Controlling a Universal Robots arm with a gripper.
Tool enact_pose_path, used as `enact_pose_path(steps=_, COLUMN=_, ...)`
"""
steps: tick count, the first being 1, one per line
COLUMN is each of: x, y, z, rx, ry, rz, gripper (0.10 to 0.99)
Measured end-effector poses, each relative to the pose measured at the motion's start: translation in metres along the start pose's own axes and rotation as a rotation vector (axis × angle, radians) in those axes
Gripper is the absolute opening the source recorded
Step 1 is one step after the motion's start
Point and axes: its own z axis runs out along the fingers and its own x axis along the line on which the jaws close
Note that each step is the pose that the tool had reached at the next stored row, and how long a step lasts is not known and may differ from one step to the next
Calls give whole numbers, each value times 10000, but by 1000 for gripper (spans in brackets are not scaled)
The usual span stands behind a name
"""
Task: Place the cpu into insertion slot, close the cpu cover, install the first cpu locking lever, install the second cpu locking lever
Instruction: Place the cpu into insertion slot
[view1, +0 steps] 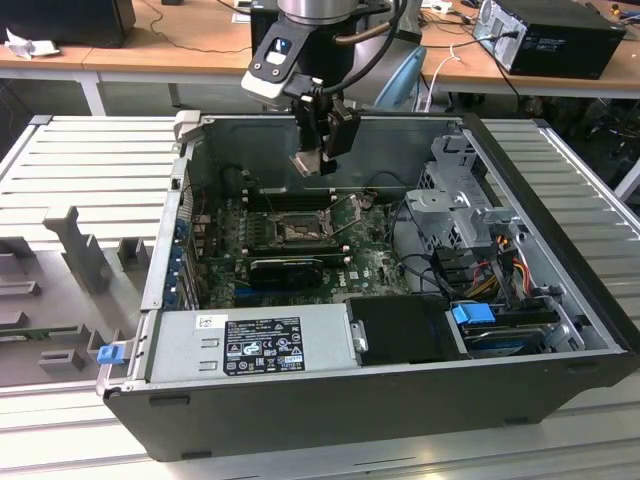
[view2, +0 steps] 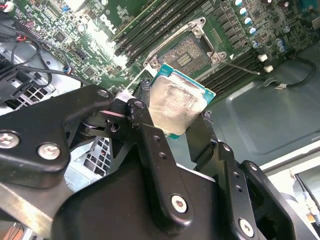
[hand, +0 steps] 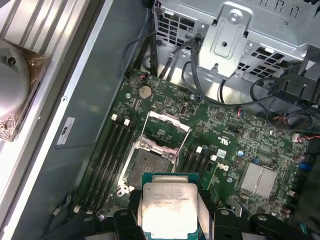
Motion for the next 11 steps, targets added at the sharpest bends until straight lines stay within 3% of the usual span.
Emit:
enact_pose_path(steps=7, x=0, y=-1, z=9, rx=-12, ry=-38, rz=456, gripper=529)
enact_pose_path(steps=11, x=0, y=-2, z=21, rx=-27, ry=-107, rz=1241, gripper=529)
